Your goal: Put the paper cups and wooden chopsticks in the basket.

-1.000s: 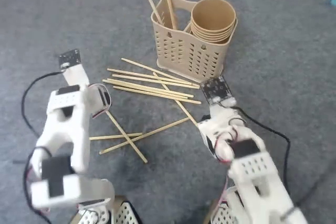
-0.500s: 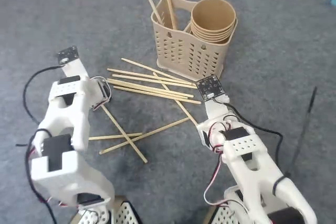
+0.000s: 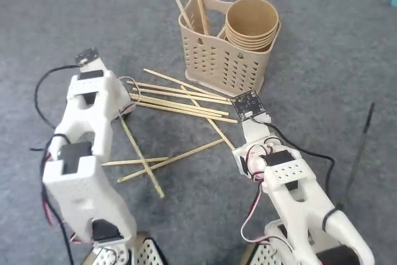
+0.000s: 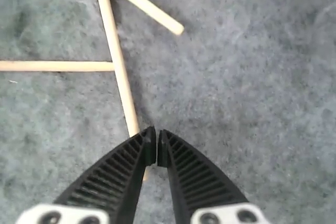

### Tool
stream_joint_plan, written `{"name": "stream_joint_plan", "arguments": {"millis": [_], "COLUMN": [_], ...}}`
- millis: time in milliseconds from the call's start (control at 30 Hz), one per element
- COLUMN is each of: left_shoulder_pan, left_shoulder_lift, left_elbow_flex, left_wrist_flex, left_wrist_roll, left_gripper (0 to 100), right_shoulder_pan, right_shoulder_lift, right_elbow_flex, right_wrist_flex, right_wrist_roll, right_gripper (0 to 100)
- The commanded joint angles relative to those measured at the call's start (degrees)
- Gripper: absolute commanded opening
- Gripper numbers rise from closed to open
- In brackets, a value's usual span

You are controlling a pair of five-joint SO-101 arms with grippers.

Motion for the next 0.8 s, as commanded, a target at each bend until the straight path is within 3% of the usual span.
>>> {"name": "stream_joint_plan", "arguments": {"millis": [0, 167, 367, 533, 767], "left_shoulder_pan": [-0.6, -1.8, -1.3, -0.3, -0.1], "left_shoulder_lift": [3.2, 0.7, -13.2, -28.1, -43.8], "left_elbow_flex": [-2.3, -0.3, 16.0, 31.9, 44.1], "left_wrist_flex": [2.6, 1.0, -16.5, -29.8, -39.1], "left_wrist_roll": [0.4, 0.0, 0.0, 0.0, -1.9], "left_gripper": [1, 1, 1, 1, 1], "right_shoulder_pan": [0.7, 0.4, -3.8, -2.6, -8.4], "right_shoulder_lift": [-2.7, -2.7, -2.7, -0.8, 11.6], "right_elbow_flex": [-2.2, -2.3, -5.7, -16.2, -26.4], "right_wrist_flex": [0.5, 0.5, 1.5, 9.6, 9.6], "right_wrist_roll": [1.0, 0.5, -0.2, -7.0, -7.6], "right_gripper": [1.9, 1.9, 2.3, 3.6, 4.6]}}
